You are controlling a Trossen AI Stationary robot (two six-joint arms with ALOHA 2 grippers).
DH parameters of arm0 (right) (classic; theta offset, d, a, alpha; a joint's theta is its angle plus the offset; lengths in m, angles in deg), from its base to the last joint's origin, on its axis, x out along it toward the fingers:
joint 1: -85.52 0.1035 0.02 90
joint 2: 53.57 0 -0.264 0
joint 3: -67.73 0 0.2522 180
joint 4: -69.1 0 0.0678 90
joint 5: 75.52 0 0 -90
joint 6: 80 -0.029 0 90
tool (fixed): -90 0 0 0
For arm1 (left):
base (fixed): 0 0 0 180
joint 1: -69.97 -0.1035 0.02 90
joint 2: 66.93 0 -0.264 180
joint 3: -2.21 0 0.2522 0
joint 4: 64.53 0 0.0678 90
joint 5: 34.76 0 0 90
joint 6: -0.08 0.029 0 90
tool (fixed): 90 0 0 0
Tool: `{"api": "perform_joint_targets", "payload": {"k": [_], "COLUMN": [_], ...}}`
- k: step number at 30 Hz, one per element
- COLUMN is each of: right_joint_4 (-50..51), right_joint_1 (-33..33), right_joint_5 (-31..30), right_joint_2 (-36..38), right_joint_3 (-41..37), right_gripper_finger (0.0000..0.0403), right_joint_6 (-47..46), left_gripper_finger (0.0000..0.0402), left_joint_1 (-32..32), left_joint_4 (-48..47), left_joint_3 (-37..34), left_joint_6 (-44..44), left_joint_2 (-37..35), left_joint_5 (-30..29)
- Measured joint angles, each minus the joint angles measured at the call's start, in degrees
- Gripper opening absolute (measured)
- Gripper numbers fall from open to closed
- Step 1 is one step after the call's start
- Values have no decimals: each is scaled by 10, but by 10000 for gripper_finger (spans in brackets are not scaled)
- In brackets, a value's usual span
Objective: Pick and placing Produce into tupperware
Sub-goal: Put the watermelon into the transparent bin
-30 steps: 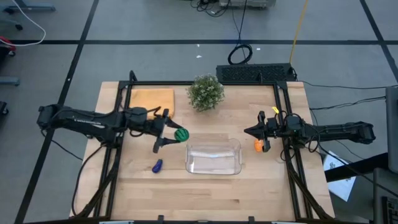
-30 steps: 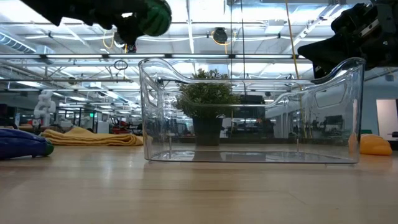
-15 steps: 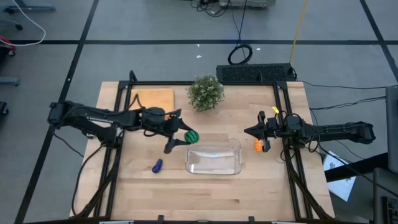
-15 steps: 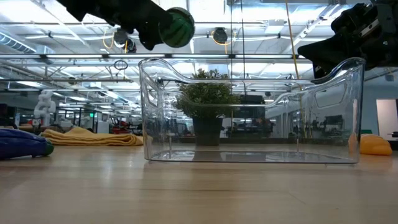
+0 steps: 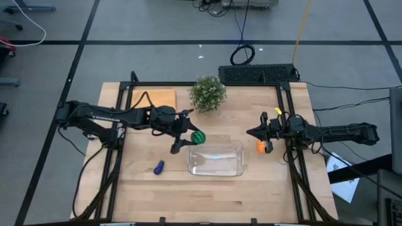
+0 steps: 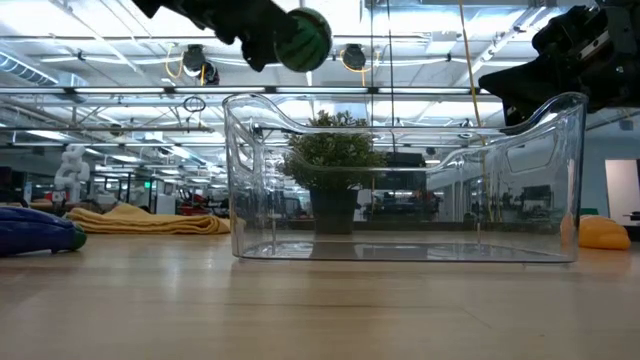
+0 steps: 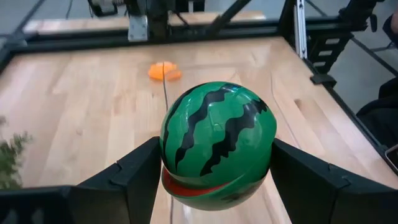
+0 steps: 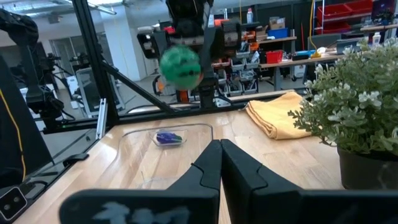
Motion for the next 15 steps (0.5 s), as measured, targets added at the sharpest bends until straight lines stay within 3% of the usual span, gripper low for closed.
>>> {"api": "perform_joint_targets", "payload": {"k": [15], "right_joint_4": [-4], "right_joint_1": [0], "right_joint_5": [0], "right_joint_2": [0], "right_joint_3": [0], "right_gripper_finger": [0], "right_joint_6": [0], "left_gripper_finger": [264], "left_joint_1": [-24], "left_joint_4": [-58], "left_joint_3": [112], "left_joint_6": [28], "left_joint_2": [84], "left_joint_5": [63]}}
